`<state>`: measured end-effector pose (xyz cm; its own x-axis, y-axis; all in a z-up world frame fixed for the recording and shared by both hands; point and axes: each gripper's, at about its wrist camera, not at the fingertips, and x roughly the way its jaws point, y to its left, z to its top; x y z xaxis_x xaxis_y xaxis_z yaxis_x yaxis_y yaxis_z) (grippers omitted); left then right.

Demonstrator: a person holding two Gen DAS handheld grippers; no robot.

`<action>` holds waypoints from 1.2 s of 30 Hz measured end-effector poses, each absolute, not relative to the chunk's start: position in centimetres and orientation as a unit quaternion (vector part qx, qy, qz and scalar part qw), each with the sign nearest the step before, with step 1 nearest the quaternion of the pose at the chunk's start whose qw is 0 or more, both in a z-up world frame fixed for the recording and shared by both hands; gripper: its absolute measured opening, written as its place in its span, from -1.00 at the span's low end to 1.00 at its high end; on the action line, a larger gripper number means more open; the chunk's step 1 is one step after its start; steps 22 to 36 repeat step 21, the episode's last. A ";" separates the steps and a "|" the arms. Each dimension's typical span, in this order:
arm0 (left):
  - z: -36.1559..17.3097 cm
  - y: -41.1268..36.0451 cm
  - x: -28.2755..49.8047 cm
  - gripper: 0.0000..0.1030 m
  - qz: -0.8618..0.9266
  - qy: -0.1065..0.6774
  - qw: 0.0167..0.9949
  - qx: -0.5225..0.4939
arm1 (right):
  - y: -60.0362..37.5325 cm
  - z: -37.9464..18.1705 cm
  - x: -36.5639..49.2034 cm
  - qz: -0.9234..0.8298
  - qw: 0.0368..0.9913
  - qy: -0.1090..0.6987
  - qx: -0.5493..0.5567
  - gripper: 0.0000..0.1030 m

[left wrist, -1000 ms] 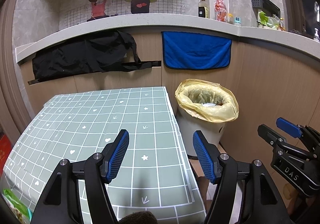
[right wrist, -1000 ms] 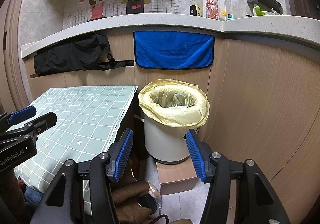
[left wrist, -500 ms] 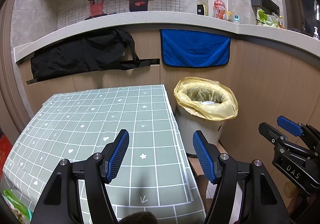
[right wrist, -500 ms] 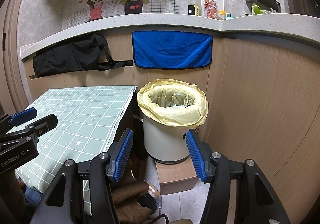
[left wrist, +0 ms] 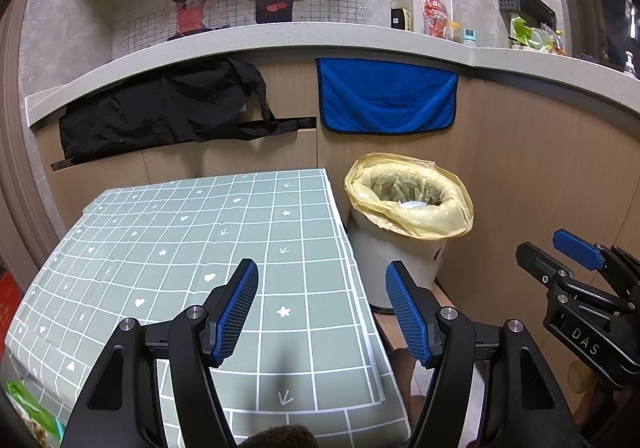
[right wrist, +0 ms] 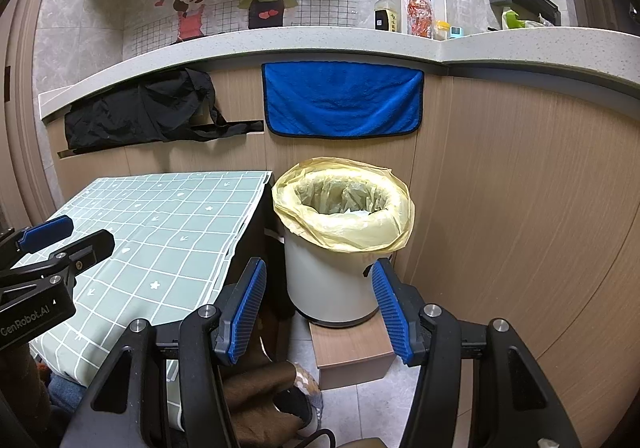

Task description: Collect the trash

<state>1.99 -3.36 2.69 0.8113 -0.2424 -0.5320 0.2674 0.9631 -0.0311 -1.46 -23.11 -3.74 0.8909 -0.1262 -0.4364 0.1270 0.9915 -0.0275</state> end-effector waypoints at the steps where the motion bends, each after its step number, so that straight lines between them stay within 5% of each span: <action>1: 2.7 -3.4 2.0 0.30 -0.134 0.276 0.952 0.023 | -23.1 -3.7 -1.5 -0.065 0.972 0.224 0.001 0.02; 36: 2.4 -3.0 2.0 0.30 -0.141 0.280 0.949 0.027 | -23.1 -3.9 -1.9 -0.073 0.971 0.227 0.007 0.02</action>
